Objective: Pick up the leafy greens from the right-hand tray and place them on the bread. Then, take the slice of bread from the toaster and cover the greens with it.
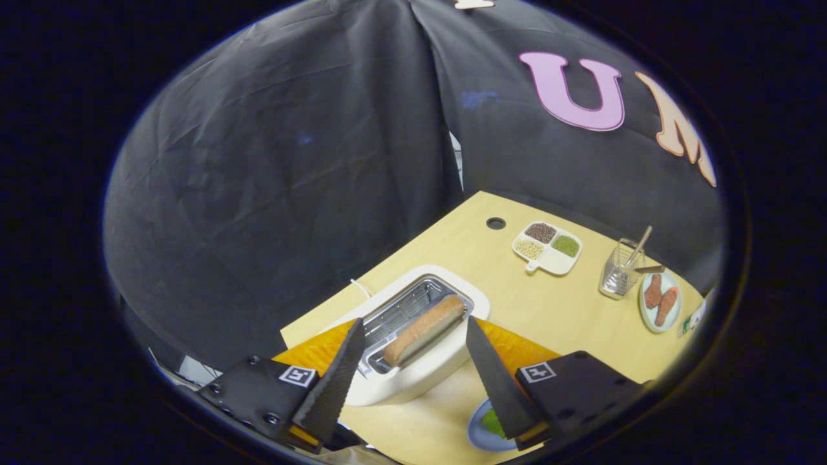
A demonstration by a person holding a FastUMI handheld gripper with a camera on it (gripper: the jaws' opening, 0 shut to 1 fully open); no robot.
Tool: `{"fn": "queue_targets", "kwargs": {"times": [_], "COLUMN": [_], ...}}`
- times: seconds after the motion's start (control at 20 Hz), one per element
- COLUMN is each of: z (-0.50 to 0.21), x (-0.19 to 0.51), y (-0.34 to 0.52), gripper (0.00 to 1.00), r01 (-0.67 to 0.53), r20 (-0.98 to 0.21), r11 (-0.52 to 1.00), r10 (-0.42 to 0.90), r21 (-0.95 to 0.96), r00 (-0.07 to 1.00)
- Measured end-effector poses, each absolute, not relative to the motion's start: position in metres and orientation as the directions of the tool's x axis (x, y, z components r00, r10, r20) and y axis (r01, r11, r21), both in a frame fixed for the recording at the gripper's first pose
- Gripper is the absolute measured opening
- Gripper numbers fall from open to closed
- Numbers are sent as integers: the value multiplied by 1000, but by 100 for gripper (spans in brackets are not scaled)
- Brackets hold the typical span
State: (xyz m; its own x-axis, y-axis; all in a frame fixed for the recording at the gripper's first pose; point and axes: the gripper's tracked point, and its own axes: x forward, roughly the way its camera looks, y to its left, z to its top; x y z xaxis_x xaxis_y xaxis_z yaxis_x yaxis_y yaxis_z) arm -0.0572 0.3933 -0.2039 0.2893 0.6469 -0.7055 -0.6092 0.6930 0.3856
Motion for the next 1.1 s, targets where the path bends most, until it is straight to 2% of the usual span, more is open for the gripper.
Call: {"fn": "queue_targets", "kwargs": {"times": [0.35, 0.55, 0.7, 1.0, 1.1], "z": [-242, -245, -240, -216, -208], "x": [-42, -42, -41, -38, -37], "y": [403, 406, 402, 388, 379], "gripper": [96, 51, 17, 6, 6], "r01": [-510, -437, -426, -434, -427], "r20": [-769, -773, -767, -712, -696], "r11": [765, 778, 774, 749, 745], "r10": [578, 586, 595, 642, 651], "r21": [393, 452, 468, 501, 512], "r00": [274, 244, 240, 285, 302]}}
